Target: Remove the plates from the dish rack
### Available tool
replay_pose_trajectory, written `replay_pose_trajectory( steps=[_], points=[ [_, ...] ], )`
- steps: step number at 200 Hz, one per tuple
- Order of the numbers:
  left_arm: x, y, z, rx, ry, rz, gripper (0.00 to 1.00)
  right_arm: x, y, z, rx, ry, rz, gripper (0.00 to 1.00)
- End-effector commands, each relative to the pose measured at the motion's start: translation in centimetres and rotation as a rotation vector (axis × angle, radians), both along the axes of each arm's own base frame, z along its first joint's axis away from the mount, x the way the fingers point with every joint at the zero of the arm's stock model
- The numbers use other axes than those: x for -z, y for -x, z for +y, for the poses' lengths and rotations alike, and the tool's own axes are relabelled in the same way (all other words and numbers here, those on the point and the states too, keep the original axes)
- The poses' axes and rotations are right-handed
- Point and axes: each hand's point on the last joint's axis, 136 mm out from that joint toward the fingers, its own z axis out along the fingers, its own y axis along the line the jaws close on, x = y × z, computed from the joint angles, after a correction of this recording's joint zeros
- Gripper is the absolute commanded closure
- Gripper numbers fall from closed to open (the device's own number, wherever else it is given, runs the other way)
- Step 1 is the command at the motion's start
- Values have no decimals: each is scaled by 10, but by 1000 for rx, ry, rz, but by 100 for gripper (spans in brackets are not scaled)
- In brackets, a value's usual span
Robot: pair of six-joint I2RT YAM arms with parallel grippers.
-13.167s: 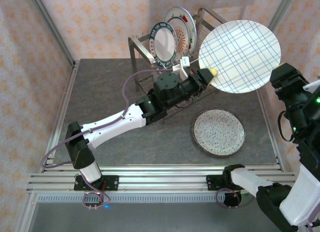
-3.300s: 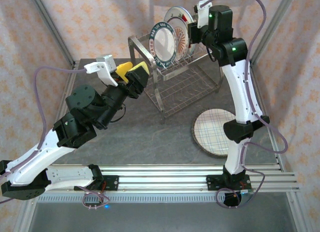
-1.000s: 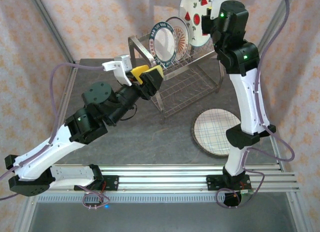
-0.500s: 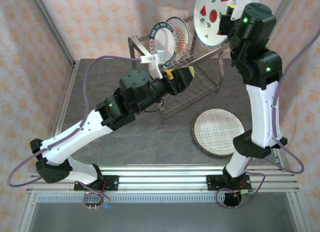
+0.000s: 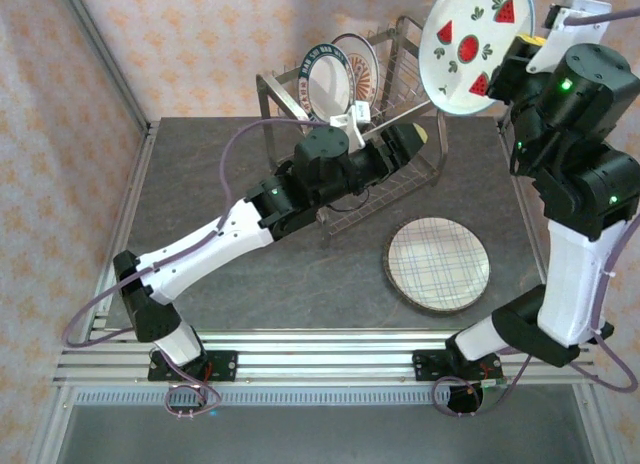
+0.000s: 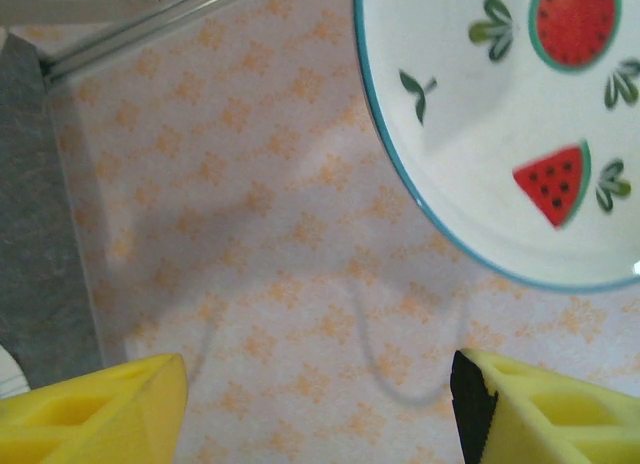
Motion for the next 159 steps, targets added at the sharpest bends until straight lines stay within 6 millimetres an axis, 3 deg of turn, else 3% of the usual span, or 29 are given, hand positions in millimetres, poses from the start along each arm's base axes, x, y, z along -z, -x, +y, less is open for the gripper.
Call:
replay_pose_trajectory(
  steps=[1, 109, 159],
  points=[
    [-39, 2, -3, 39, 162, -3, 30, -21, 22, -9, -14, -145, -102, 100],
    [-48, -18, -27, 62, 238, 1, 34, -2, 37, -1, -110, -275, -52, 100],
    [-50, -20, -26, 61, 251, -7, 60, 3, 34, 3, -123, -289, -36, 100]
  ],
)
